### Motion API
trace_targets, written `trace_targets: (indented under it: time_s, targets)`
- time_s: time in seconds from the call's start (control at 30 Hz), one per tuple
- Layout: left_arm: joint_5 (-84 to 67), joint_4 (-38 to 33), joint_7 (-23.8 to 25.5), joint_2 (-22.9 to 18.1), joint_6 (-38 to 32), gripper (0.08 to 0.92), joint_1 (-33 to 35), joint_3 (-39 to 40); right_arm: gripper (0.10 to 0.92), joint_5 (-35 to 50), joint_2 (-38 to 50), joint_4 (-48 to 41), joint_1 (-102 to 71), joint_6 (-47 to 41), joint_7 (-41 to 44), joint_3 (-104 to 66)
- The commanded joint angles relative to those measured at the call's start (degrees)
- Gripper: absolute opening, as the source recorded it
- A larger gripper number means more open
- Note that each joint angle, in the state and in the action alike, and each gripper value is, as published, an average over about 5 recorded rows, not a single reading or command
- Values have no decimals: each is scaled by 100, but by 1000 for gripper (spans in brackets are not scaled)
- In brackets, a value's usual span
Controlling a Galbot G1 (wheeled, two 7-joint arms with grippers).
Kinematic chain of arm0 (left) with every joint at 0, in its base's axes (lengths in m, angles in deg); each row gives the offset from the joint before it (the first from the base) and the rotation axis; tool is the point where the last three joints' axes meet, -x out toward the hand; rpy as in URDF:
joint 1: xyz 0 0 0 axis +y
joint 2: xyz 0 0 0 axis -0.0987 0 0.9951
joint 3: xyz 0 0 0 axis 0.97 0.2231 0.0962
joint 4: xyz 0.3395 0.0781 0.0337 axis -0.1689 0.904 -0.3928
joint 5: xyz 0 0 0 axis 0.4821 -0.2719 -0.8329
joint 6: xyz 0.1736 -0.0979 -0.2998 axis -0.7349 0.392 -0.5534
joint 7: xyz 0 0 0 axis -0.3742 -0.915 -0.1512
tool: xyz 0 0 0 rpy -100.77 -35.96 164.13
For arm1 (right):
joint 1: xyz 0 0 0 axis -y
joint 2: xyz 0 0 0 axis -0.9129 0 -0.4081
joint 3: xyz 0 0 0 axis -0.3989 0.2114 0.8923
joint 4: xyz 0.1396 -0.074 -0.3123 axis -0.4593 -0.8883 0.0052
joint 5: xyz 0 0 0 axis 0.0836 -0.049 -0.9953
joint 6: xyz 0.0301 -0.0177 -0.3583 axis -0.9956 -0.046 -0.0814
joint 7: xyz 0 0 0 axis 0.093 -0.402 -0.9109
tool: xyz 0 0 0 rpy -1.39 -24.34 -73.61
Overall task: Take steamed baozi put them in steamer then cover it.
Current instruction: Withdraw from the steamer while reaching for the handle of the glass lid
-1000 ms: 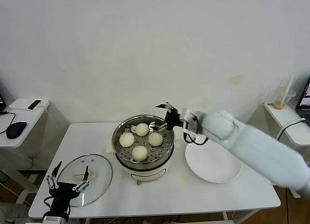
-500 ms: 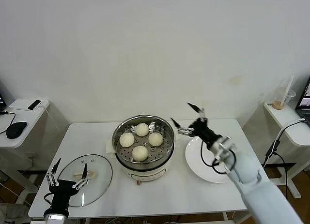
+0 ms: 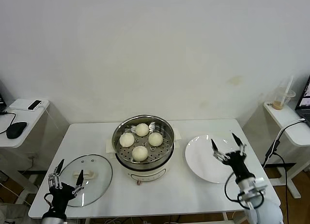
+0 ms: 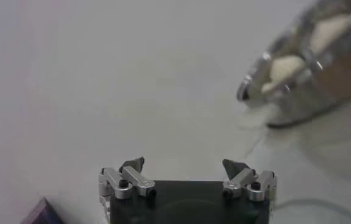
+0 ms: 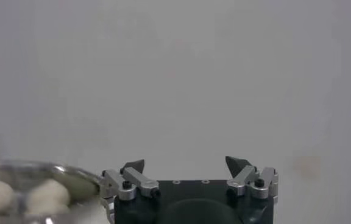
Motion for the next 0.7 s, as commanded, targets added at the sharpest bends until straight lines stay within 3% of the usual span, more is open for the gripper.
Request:
trace_targets:
  time_s: [0.03,0.3,0.7]
  targets:
    - [2428,327,-15,245,-39,823,13,36,823,-218,-498,-3,-783,98,-94,-671]
    - [2843,779,168,484,11,823,-374,239,823,201,-584,243,-954,-86,-59,-552]
    - [2991,847,424,501,112,823,-250,294,823,150,-684,394,-1050,-154,-105,-411]
